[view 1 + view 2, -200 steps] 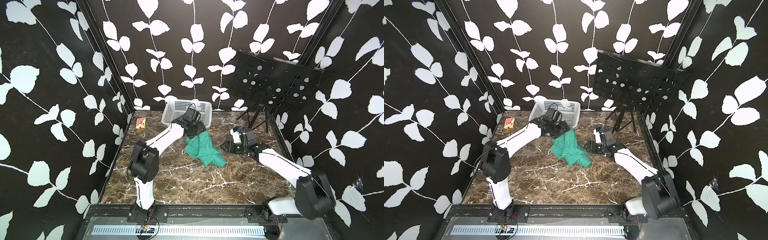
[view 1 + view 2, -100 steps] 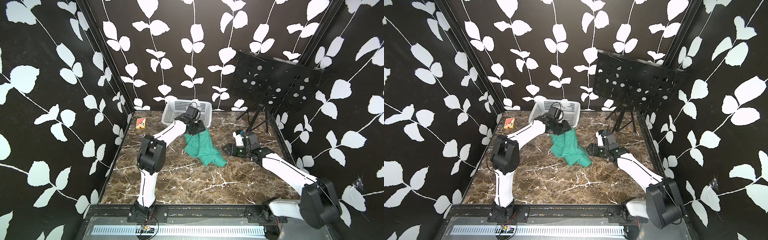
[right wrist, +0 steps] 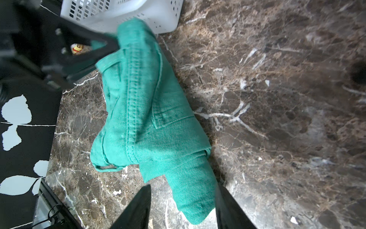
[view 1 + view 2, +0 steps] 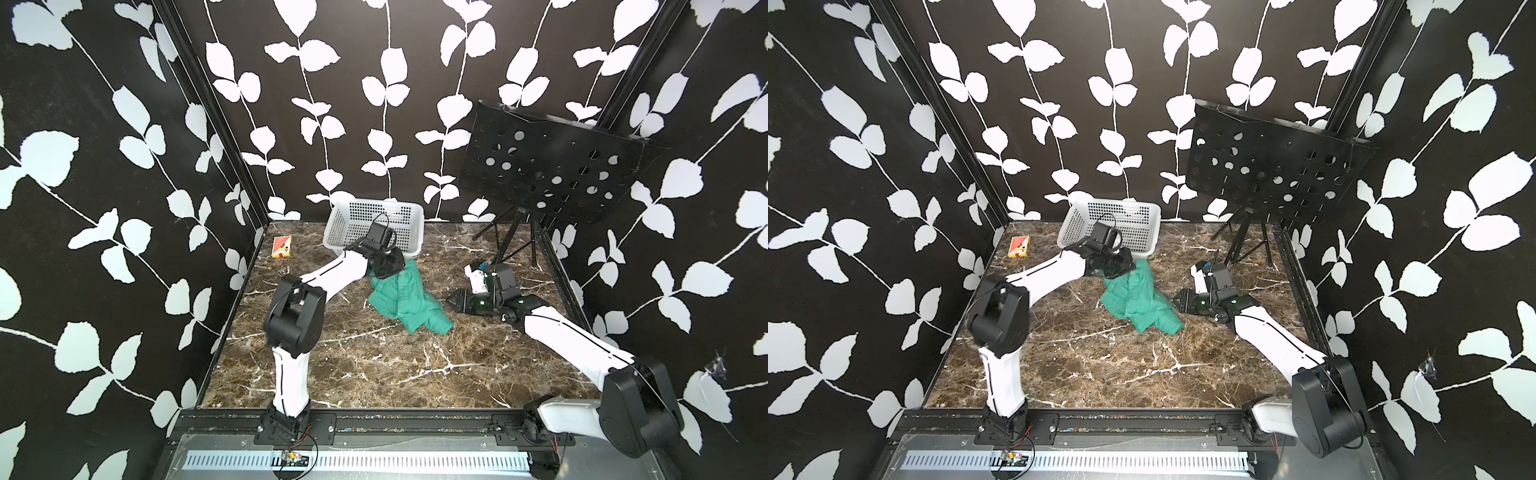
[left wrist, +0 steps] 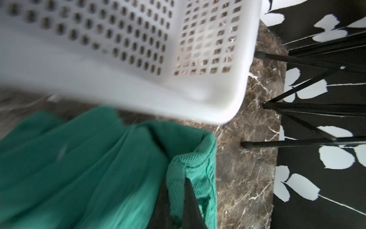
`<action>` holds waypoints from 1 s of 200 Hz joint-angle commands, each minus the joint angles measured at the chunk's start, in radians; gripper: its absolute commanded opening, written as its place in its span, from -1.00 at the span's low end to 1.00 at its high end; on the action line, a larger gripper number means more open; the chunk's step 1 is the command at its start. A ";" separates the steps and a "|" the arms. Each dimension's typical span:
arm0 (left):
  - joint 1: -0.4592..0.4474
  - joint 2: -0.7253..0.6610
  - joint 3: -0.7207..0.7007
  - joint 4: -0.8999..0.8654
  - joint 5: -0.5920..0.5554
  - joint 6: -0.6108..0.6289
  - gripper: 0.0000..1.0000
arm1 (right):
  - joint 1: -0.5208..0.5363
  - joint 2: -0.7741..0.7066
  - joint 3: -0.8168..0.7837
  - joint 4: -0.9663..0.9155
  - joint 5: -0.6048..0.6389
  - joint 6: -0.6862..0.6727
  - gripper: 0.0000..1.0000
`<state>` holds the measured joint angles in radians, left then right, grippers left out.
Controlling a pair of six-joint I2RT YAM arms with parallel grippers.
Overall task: Roll up the long pants
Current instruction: Adjust the long pant at the center of the board.
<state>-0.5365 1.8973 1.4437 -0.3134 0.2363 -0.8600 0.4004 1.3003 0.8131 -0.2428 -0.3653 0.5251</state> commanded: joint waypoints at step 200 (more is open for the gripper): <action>-0.091 -0.470 -0.812 0.064 -0.375 -0.438 -1.00 | 0.282 0.416 0.321 -0.047 -0.053 0.013 -0.40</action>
<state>-0.6277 1.3632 0.6415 -0.1890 -0.1516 -1.2987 0.6769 1.7348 1.0912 -0.2520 -0.4599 0.5507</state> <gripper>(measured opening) 0.049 0.229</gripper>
